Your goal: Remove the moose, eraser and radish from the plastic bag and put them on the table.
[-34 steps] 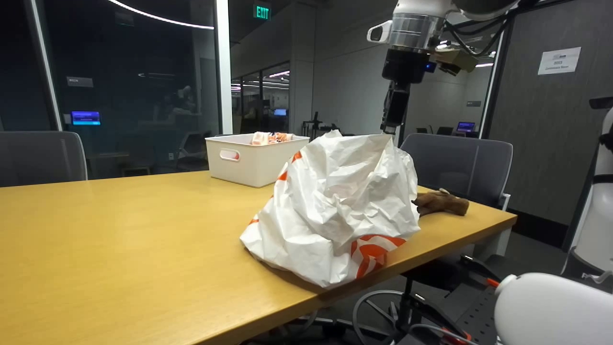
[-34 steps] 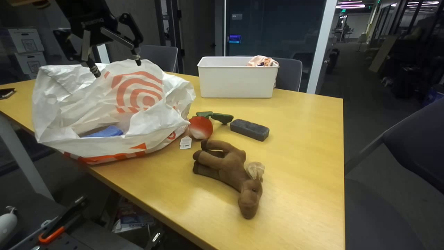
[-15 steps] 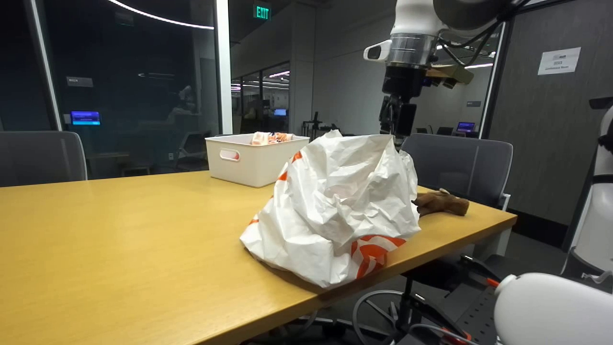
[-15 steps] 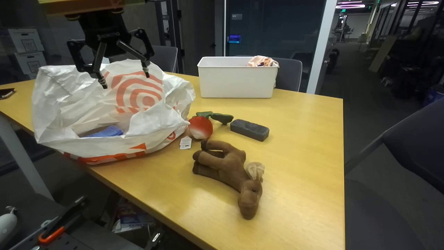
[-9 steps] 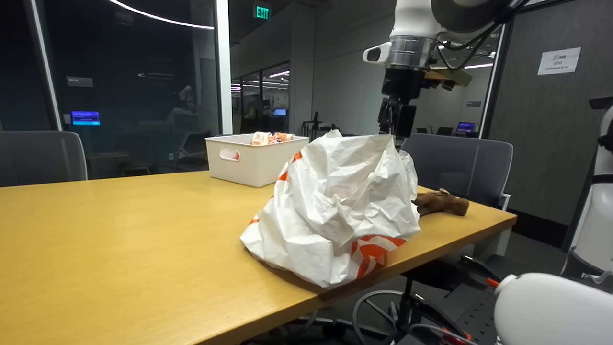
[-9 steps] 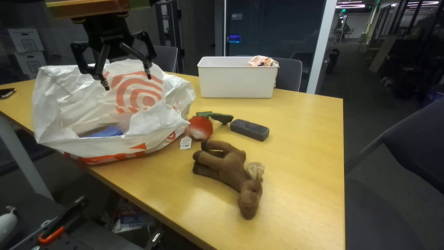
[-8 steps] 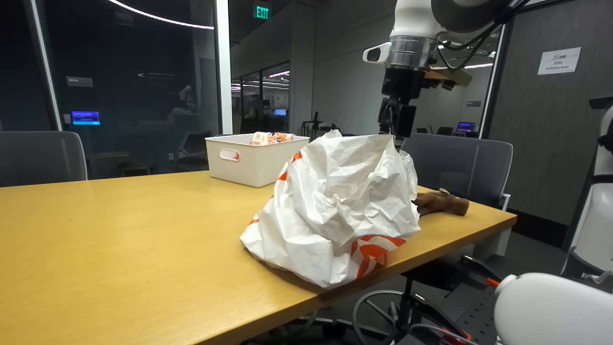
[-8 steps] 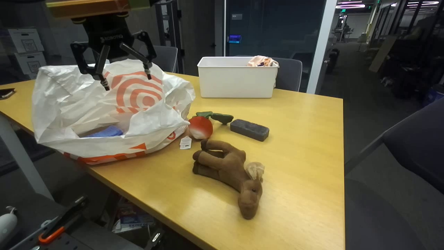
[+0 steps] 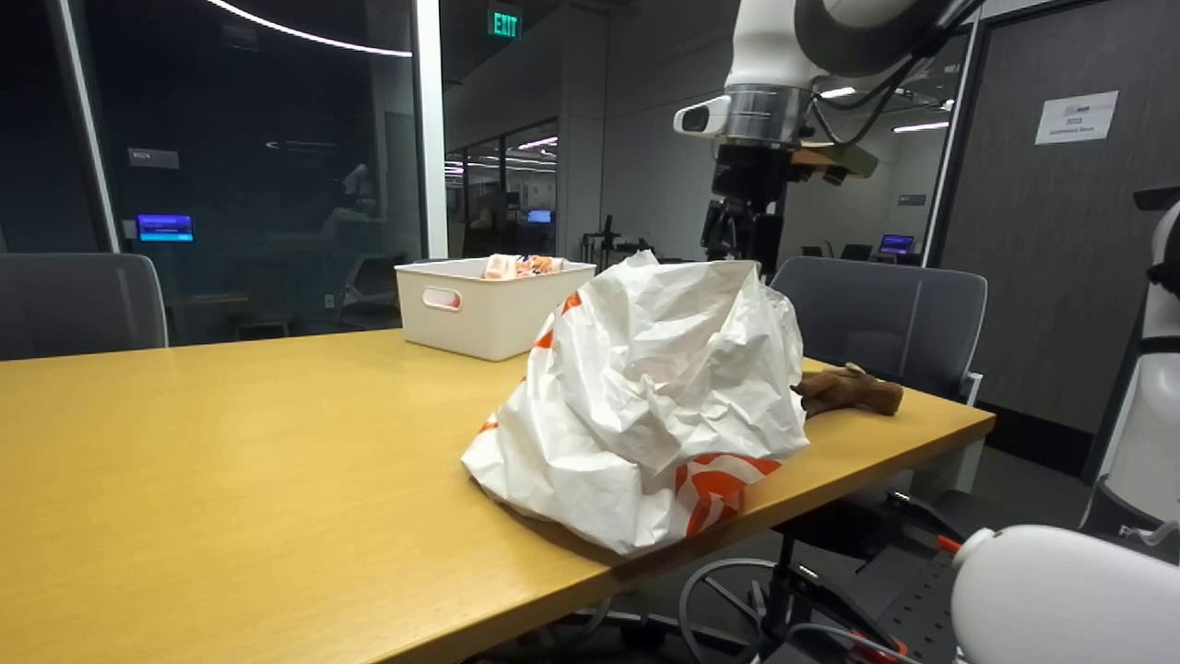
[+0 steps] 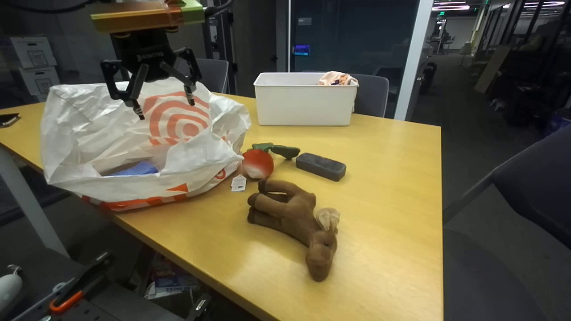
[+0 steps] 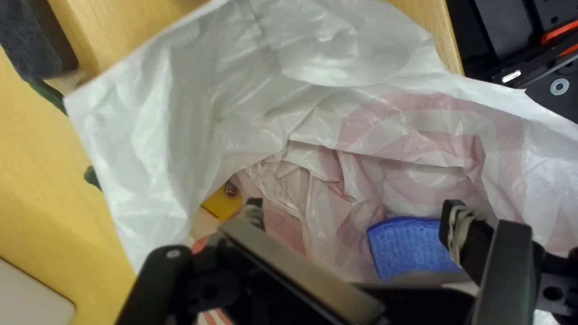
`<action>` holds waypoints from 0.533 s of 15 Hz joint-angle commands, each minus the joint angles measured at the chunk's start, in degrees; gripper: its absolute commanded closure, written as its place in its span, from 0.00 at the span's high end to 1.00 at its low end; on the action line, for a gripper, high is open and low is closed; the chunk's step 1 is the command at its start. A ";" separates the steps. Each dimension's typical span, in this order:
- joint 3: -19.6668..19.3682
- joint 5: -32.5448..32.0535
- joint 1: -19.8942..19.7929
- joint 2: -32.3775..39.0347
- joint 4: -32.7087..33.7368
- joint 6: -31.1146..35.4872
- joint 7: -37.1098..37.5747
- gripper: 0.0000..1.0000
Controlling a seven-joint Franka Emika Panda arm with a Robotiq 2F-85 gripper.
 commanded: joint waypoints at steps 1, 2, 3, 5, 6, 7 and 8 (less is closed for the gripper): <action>2.41 3.00 1.78 12.03 7.94 1.32 -4.87 1.00; 4.15 1.58 0.87 15.38 10.09 3.36 -3.65 1.00; 5.46 -0.09 -0.32 19.18 12.89 4.58 -2.55 1.00; 7.50 -3.55 -2.72 25.64 18.68 5.39 -1.05 1.00; 8.04 -5.22 -3.93 29.07 22.05 4.77 -0.96 1.00; 6.29 -6.71 -2.61 32.34 25.58 3.15 -1.17 1.00; 8.40 -5.94 -5.15 35.37 28.85 0.61 -3.49 1.00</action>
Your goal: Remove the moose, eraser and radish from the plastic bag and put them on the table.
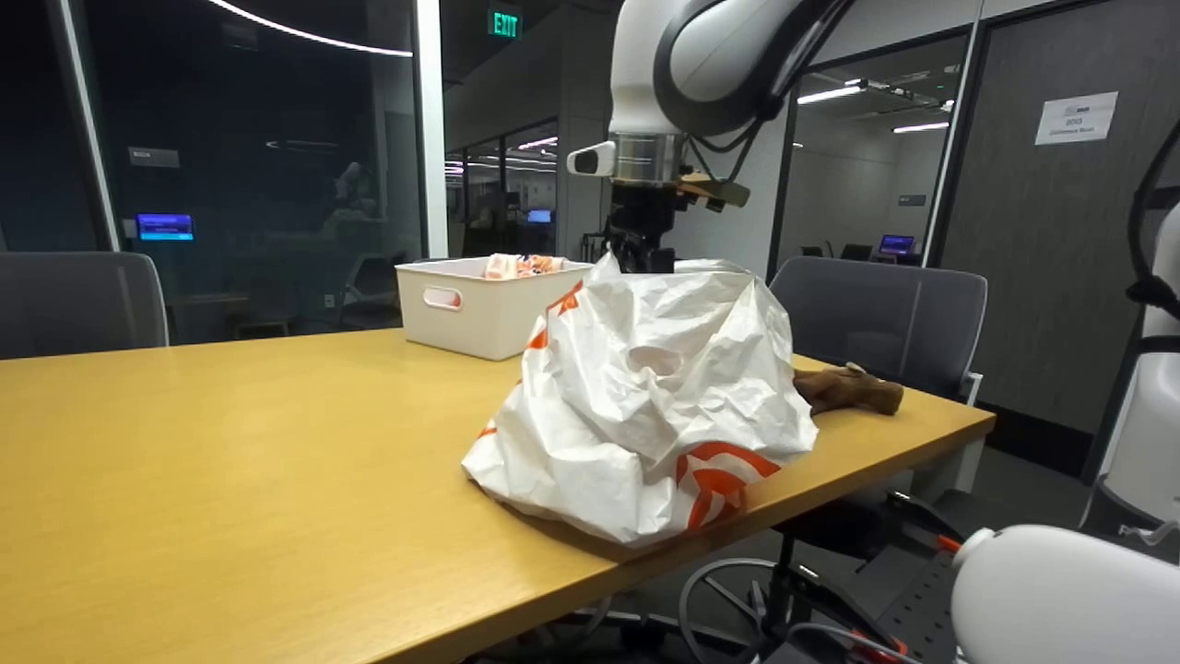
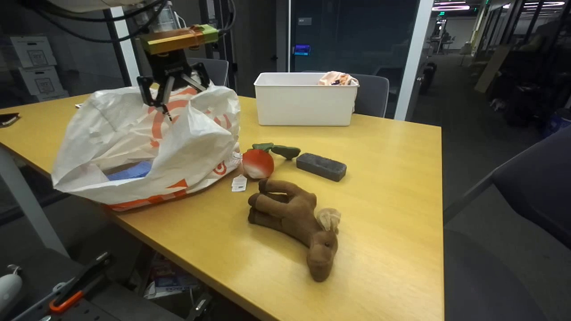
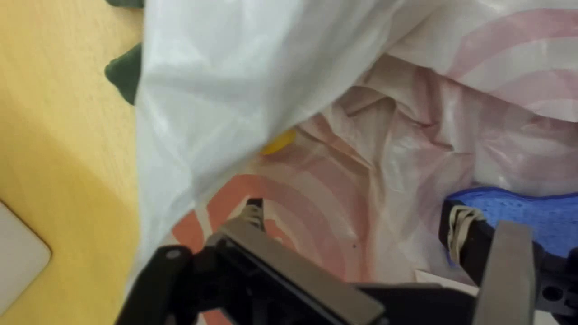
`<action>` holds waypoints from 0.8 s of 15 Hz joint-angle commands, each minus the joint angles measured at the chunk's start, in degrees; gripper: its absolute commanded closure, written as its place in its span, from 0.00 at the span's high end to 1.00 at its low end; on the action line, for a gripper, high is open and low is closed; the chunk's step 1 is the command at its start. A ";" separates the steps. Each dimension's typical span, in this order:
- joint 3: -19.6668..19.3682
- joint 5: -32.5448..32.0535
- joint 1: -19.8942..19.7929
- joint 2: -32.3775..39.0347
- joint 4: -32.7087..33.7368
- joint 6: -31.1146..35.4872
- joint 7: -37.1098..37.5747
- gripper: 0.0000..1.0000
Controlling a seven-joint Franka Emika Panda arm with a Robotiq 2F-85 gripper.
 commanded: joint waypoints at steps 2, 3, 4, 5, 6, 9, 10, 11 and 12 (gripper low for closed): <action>2.68 -1.62 -4.45 15.99 17.72 -8.86 -3.89 1.00; 3.37 -1.33 -4.95 17.94 20.95 -12.62 -5.79 1.00; 4.08 -1.48 -5.35 19.98 24.16 -15.69 -7.67 1.00; 4.95 -1.80 -5.52 20.75 26.17 -19.33 -10.05 1.00; 6.04 -0.99 -5.92 20.23 27.29 -21.46 -13.78 1.00; 6.06 -1.66 -6.61 19.73 23.25 -16.95 -8.73 1.00; 6.07 -1.66 -6.67 19.73 22.92 -16.93 -8.70 1.00; 6.06 -1.66 -6.76 19.73 22.69 -16.91 -8.70 1.00; 6.02 -1.65 -6.92 19.74 22.61 -16.90 -8.70 1.00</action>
